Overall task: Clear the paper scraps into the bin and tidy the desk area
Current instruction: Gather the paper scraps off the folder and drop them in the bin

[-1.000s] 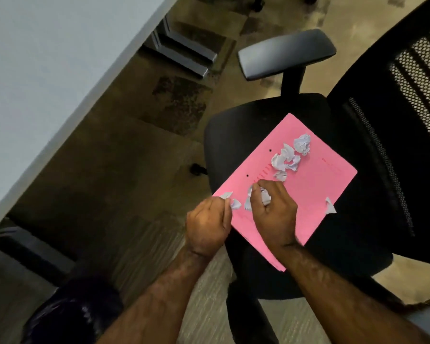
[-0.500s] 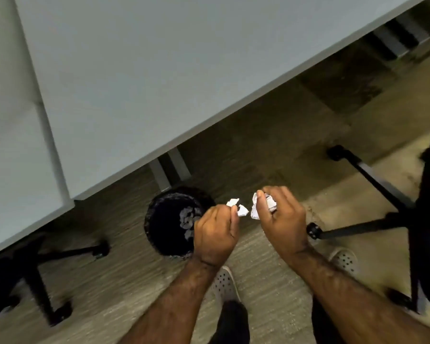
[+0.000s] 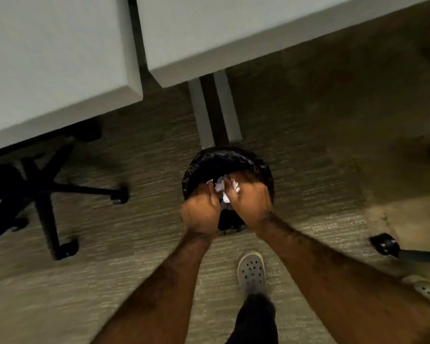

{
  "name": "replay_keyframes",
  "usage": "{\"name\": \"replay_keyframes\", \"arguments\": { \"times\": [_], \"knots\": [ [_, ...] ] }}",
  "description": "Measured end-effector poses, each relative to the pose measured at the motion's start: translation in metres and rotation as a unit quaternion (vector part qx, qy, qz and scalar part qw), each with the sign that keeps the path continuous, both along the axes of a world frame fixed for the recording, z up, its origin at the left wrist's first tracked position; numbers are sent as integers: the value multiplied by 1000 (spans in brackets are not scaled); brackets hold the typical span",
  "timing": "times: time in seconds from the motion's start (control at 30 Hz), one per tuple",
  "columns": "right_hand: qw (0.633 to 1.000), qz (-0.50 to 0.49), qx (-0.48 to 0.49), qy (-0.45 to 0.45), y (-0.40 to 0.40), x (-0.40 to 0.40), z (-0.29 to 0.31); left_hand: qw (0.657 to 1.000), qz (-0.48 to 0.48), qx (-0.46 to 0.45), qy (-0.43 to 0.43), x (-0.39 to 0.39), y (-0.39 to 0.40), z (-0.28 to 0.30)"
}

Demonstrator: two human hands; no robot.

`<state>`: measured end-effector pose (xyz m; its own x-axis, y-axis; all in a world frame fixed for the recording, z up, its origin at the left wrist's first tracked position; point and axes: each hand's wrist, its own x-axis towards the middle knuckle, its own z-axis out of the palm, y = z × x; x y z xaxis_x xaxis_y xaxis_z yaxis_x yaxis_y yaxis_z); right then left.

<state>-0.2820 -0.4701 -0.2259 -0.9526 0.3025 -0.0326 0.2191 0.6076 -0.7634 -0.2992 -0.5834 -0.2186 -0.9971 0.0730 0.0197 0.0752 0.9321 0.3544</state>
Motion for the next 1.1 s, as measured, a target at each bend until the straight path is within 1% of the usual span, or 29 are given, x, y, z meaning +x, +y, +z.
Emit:
{"name": "replay_keyframes", "arguments": {
  "times": [0.07,0.1,0.13,0.17,0.2,0.27,0.33,0.4,0.47,0.57,0.9,1.0,1.1],
  "knots": [
    [1000,8,-10,-7,-12,-8,-22,1000,-8,-3,4,-8,-3,-24],
    [1000,5,-20,-13,-16,-11,-32,1000,1,23,-4,-13,-6,-37],
    [999,10,-31,-28,-18,-16,-41,998,24,44,-38,-18,-9,-49],
    [997,25,-39,-57,-19,-20,-51,995,48,43,-79,-22,-13,-61],
    [994,49,-38,-95,-19,-23,-61,992,54,16,-117,-23,-17,-72],
    [979,98,-8,-180,-15,-24,-81,984,14,-44,-170,-18,-24,-89],
    [956,142,40,-255,-12,-17,-96,980,7,-55,-190,-8,-31,-95],
    [936,184,82,-290,-9,-6,-101,979,-11,-94,-179,4,-39,-96],
    [928,206,108,-291,-8,-1,-100,975,-29,-114,-190,11,-47,-94],
    [927,215,121,-283,-8,0,-90,969,-25,-91,-226,14,-51,-86],
    [937,218,117,-247,-3,10,-48,971,-55,-117,-202,19,-41,-56],
    [946,199,128,-223,4,19,-25,972,-78,-108,-194,28,-30,-34],
    [959,172,113,-193,13,31,5,971,-103,-127,-176,38,-20,-7]
  ]
}}
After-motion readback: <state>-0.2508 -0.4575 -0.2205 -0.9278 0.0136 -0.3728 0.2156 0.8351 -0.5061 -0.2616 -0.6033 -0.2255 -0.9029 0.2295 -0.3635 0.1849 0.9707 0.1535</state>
